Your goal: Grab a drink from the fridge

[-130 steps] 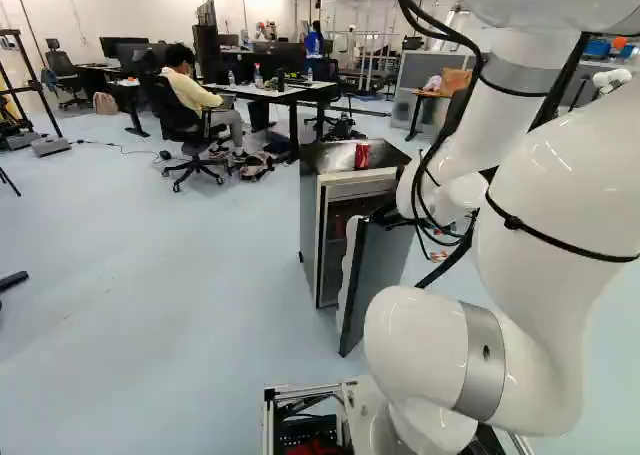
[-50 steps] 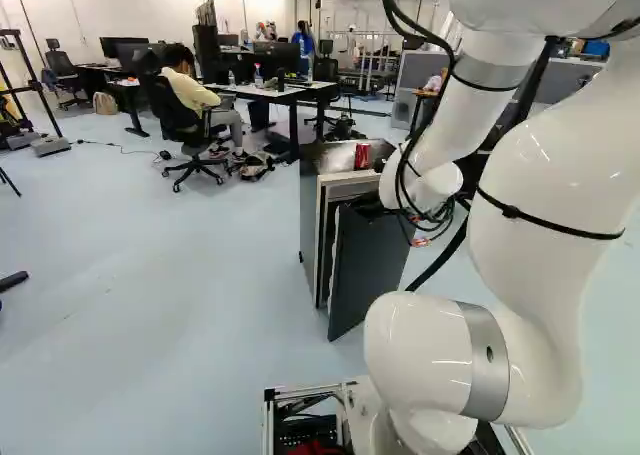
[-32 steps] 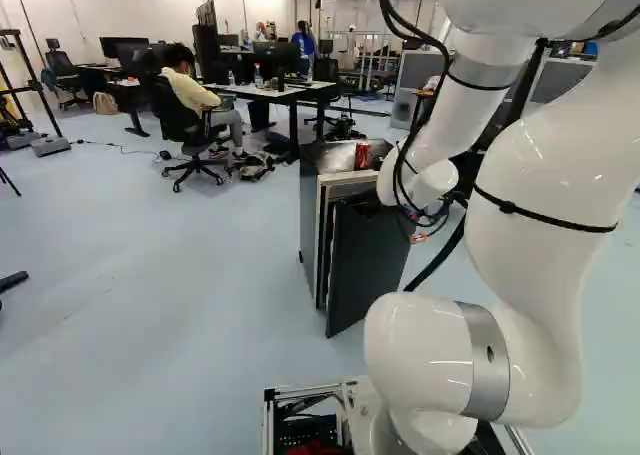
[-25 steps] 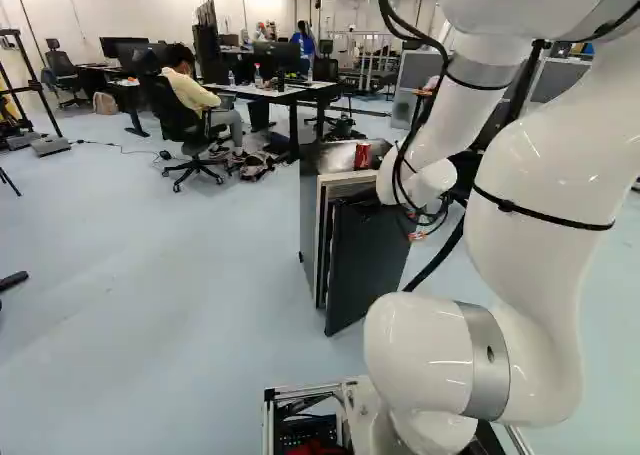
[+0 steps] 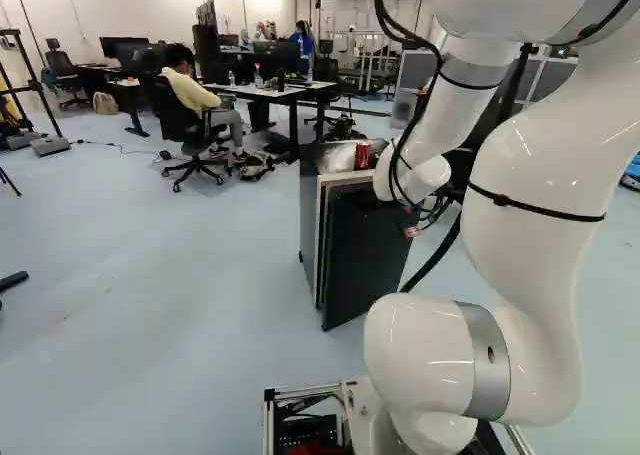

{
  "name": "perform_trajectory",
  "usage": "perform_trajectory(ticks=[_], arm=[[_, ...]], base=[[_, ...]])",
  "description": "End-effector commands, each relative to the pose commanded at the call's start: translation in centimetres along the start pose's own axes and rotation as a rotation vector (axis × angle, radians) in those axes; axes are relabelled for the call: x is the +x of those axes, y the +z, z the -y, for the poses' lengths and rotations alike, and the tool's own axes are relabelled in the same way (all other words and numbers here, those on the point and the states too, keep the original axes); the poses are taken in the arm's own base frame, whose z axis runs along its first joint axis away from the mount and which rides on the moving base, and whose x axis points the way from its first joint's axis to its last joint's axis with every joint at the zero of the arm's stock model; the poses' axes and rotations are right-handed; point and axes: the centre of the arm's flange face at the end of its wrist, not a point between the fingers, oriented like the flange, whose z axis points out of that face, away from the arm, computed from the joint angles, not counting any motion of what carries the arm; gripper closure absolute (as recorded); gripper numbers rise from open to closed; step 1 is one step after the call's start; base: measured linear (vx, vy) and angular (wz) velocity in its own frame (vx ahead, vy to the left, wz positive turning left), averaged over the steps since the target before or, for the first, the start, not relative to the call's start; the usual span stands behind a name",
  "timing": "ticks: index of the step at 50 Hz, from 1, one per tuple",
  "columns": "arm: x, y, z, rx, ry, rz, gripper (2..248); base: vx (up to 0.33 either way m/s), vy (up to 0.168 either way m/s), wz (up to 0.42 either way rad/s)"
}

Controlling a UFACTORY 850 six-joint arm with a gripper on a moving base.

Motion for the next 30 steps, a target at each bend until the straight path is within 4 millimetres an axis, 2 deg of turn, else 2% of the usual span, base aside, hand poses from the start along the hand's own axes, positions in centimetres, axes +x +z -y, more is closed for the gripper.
perform_trajectory(ticks=[30], arm=[[1.8,1.5,0.6,0.014,-0.021,-0.01,3]], base=[[0.0,0.0,0.0]])
